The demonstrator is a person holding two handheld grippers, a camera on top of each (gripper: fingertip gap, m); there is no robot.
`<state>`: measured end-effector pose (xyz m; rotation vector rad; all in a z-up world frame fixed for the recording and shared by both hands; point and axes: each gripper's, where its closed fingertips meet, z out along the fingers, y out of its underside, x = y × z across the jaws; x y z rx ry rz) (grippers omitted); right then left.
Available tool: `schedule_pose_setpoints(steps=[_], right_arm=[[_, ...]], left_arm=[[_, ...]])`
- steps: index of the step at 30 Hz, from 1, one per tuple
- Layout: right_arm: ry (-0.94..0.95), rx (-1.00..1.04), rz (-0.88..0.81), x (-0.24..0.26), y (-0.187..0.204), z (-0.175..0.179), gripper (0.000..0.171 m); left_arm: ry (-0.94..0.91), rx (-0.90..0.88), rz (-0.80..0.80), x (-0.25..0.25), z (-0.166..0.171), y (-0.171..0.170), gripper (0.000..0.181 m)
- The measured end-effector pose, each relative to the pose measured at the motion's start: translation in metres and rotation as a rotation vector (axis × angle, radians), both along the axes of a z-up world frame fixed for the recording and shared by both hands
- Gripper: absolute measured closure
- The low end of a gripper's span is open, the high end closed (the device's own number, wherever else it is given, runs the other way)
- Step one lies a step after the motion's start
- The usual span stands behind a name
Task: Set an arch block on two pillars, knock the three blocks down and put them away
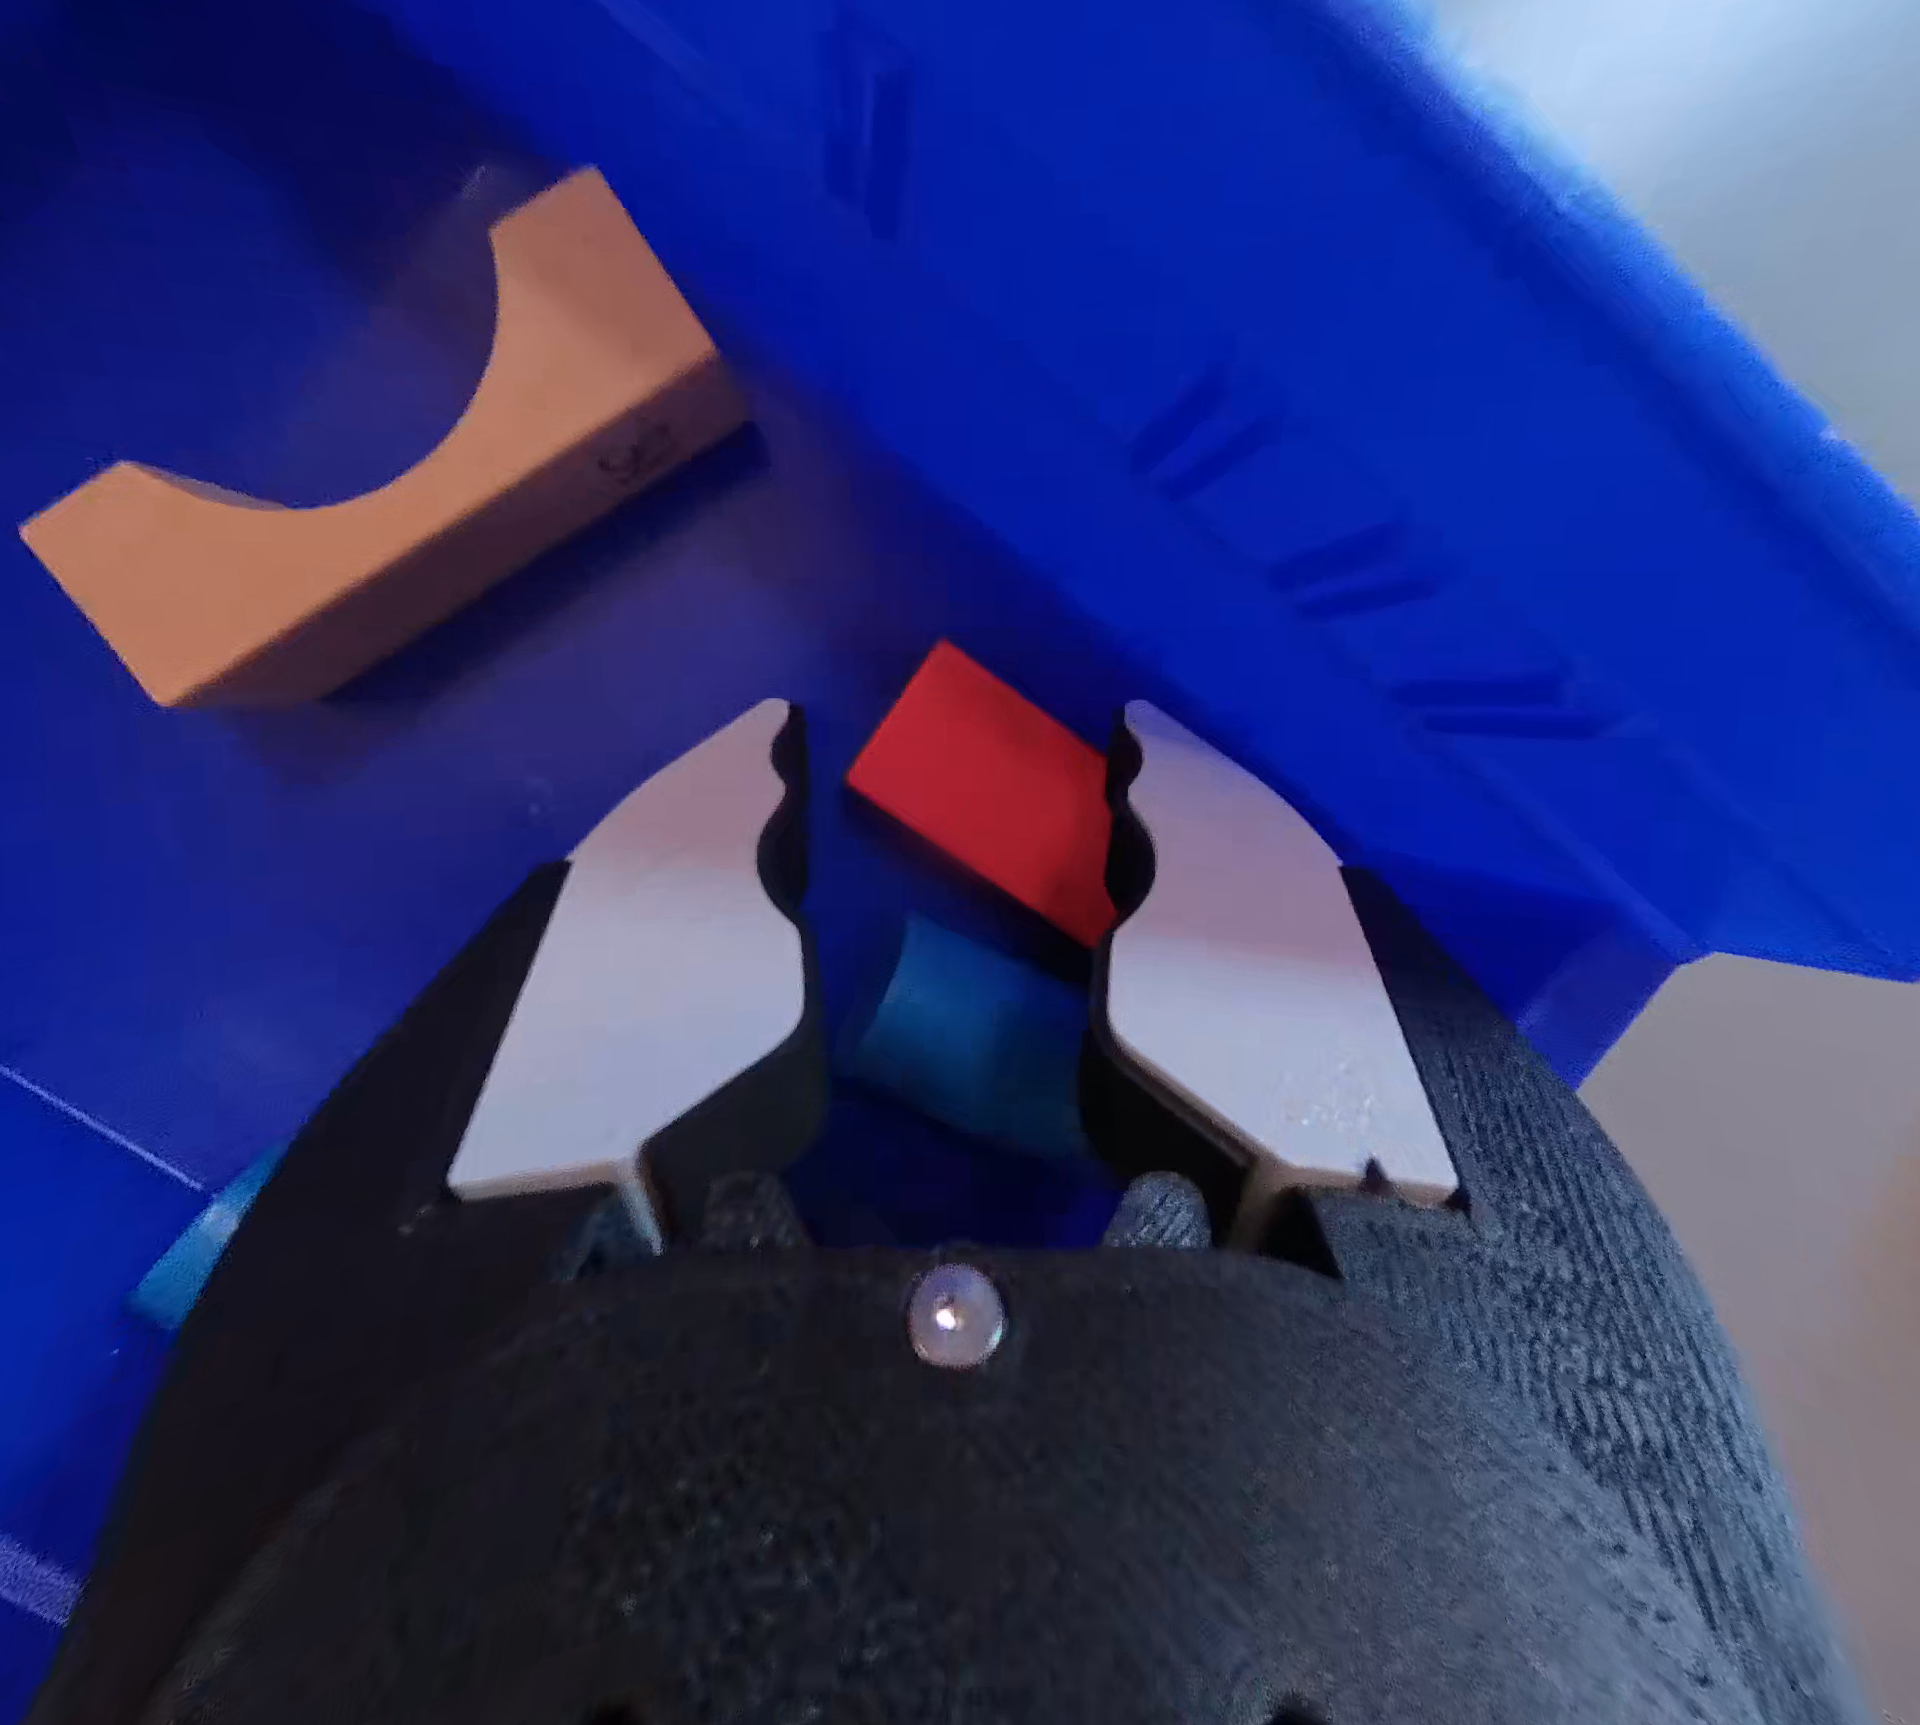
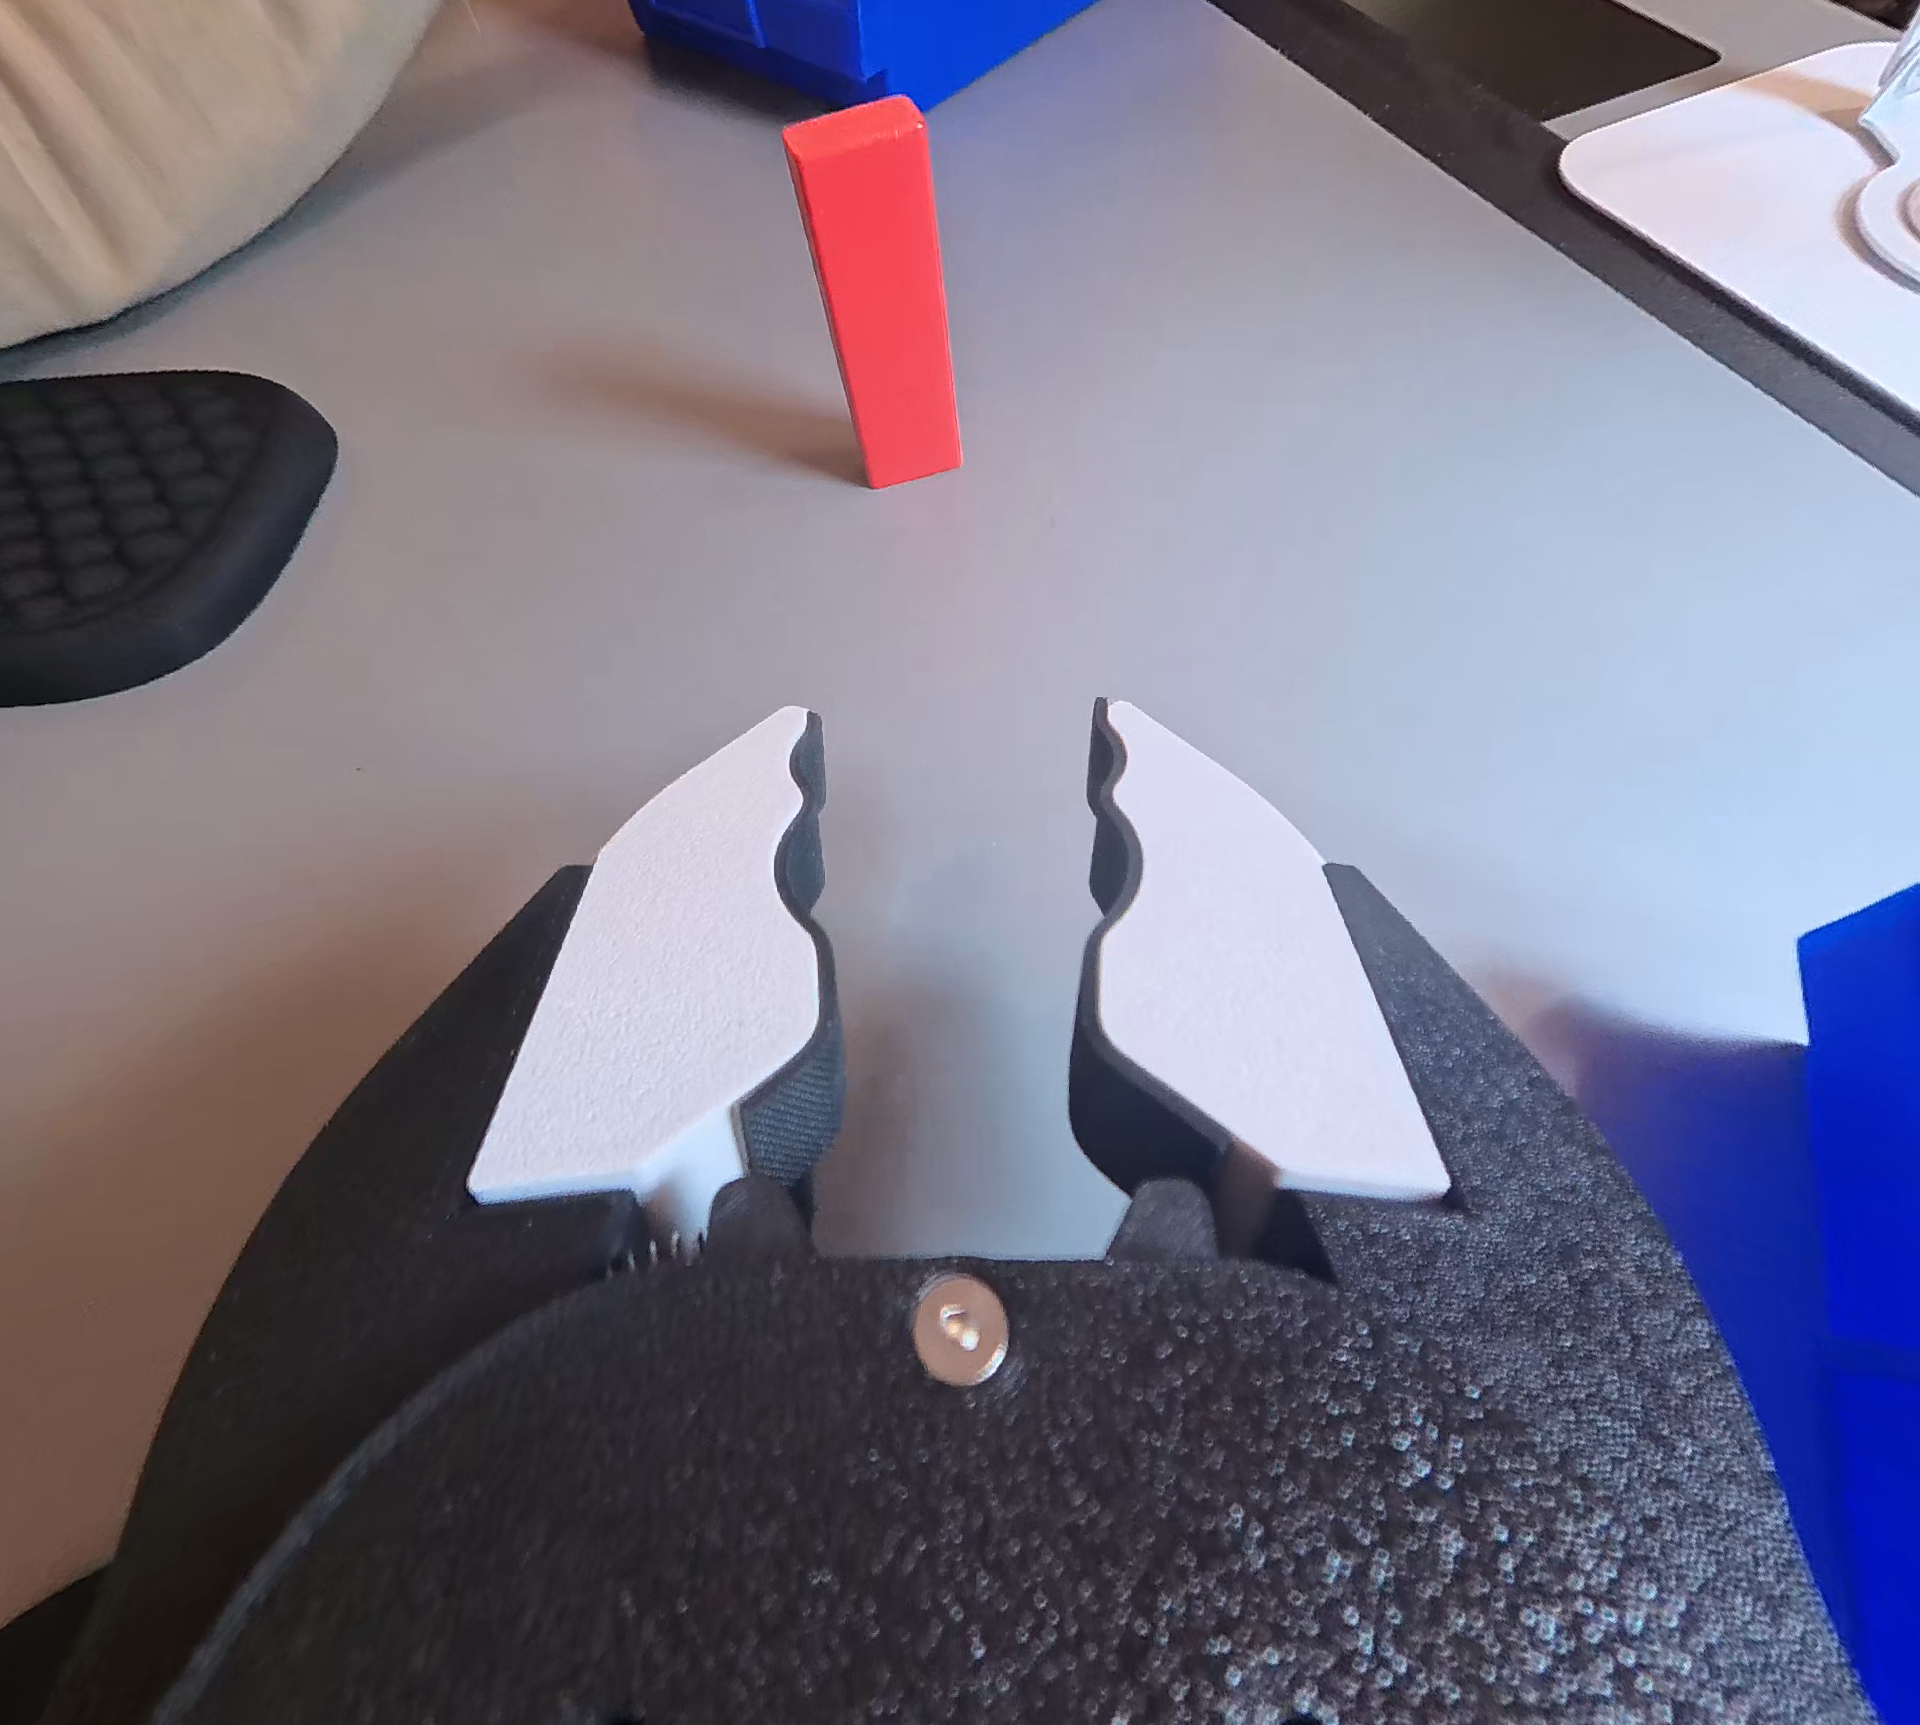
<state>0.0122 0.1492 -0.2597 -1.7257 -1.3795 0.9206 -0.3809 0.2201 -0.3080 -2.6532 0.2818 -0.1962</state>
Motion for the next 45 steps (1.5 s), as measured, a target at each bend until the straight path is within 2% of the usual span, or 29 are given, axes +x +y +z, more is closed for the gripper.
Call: schedule_pose_setpoints(steps=[5,11,16,18,20,24,29,33,37,45], right_arm=[[-0.014,-0.010,-0.005,0.001,0.001,-0.005,0.122],[-0.011,-0.019,-0.015,-0.001,0.003,-0.006,0.122],[-0.008,-0.013,-0.026,0.002,0.006,-0.005,0.123],[0.000,-0.013,-0.034,0.003,0.008,-0.004,0.123],[0.002,-0.013,-0.038,0.004,0.009,-0.003,0.123],[-0.011,-0.010,-0.032,0.004,0.008,-0.006,0.123],[-0.014,-0.023,-0.037,0.004,0.009,-0.008,0.122],[-0.027,-0.035,-0.021,0.003,0.006,-0.013,0.122],[-0.028,-0.043,-0.004,0.001,0.003,-0.014,0.122],[-0.052,-0.058,0.010,0.004,0.001,-0.020,0.122]], left_arm=[[0.058,-0.004,0.067,-0.009,-0.002,0.003,0.139],[0.056,0.078,0.073,-0.018,-0.003,0.013,0.180],[0.044,0.193,0.087,-0.026,0.012,0.024,0.180],[0.032,0.249,0.126,-0.032,0.027,0.026,0.171],[-0.004,0.213,0.113,-0.028,0.032,0.019,0.150],[-0.040,0.144,-0.032,-0.009,0.027,0.004,0.126],[-0.067,0.132,-0.286,0.014,0.026,-0.008,0.117],[0.114,0.026,-0.632,0.018,0.012,-0.027,0.103],[0.294,-0.130,-0.775,0.005,-0.003,-0.030,0.109],[0.373,-0.304,-0.891,0.019,-0.005,-0.043,0.142]])
